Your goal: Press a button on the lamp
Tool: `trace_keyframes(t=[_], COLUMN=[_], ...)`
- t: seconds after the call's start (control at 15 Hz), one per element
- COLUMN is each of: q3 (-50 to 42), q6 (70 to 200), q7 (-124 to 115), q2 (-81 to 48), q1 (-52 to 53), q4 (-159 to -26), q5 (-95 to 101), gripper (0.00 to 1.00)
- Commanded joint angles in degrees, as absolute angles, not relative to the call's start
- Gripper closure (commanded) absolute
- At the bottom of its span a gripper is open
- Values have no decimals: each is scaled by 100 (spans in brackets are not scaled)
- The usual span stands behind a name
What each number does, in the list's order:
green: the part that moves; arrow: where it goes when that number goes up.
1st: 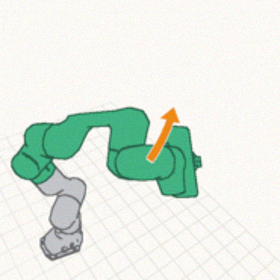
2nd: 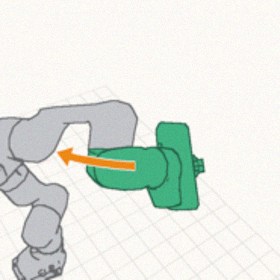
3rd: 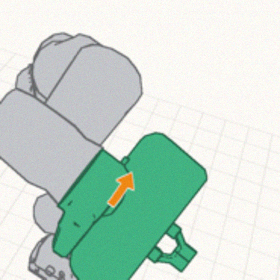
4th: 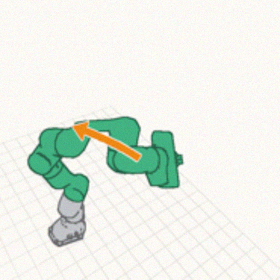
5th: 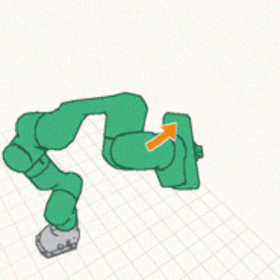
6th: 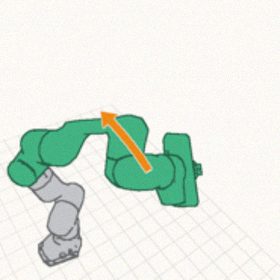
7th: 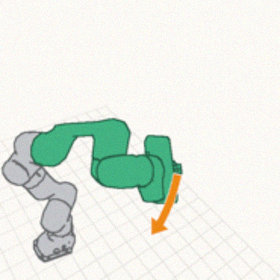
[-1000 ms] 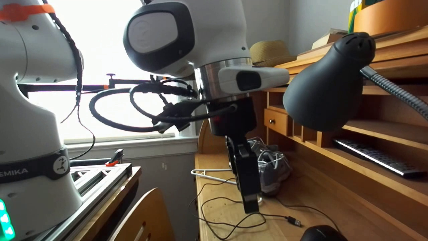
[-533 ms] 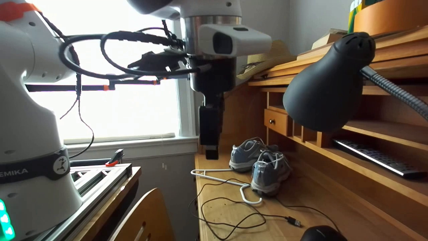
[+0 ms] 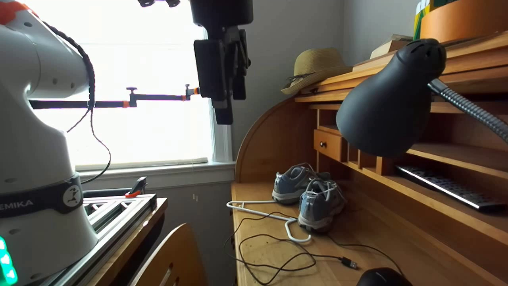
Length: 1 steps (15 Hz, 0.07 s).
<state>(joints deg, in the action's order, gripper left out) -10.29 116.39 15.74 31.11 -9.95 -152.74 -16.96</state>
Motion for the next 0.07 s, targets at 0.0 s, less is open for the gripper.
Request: trace_keyframes(t=[0.0], q3=[-1139], q6=[11646], q7=[1521], q2=[3114], q1=[-881], q4=[-15287], q5=[-1633], gripper=[0])
